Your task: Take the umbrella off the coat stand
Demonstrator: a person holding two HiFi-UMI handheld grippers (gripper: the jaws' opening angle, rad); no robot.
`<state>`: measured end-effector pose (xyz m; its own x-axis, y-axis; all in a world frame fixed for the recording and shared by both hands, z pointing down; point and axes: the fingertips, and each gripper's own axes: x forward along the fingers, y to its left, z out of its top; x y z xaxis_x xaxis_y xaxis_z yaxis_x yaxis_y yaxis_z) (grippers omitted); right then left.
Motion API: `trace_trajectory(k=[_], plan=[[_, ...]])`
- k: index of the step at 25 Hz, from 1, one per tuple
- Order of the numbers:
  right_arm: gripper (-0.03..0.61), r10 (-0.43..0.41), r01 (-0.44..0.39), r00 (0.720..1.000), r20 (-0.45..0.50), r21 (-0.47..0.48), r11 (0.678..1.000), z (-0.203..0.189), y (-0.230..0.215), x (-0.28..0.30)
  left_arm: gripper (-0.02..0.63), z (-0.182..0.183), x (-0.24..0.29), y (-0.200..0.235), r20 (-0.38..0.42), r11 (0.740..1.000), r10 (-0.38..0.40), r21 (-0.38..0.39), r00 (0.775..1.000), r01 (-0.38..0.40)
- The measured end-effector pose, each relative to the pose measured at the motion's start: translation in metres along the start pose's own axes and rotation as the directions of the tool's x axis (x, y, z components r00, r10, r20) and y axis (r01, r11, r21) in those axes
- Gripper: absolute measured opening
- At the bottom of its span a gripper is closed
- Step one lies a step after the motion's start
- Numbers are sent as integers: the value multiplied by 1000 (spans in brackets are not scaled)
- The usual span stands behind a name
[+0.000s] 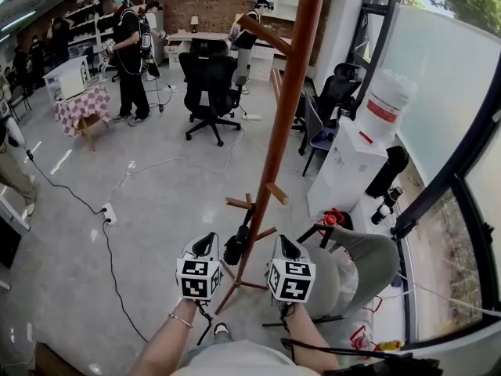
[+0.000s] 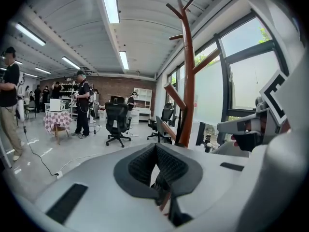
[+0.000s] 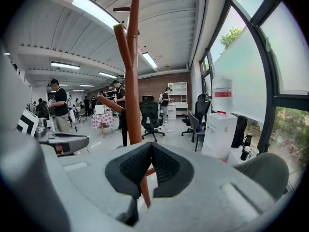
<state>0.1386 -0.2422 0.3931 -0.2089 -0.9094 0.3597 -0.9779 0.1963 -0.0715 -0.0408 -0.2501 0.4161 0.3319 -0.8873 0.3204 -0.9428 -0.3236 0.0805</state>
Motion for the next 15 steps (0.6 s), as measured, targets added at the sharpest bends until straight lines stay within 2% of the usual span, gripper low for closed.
trace_trajectory(k=[9, 15], plan=[[5, -23, 23, 1000, 9, -10, 1000, 12, -5, 35, 3, -2, 41, 22, -8, 999, -33, -41, 999, 32], [5, -24, 25, 999, -41, 4, 1000, -9, -19, 39, 3, -21, 46, 20, -25, 997, -43, -68, 999, 42]])
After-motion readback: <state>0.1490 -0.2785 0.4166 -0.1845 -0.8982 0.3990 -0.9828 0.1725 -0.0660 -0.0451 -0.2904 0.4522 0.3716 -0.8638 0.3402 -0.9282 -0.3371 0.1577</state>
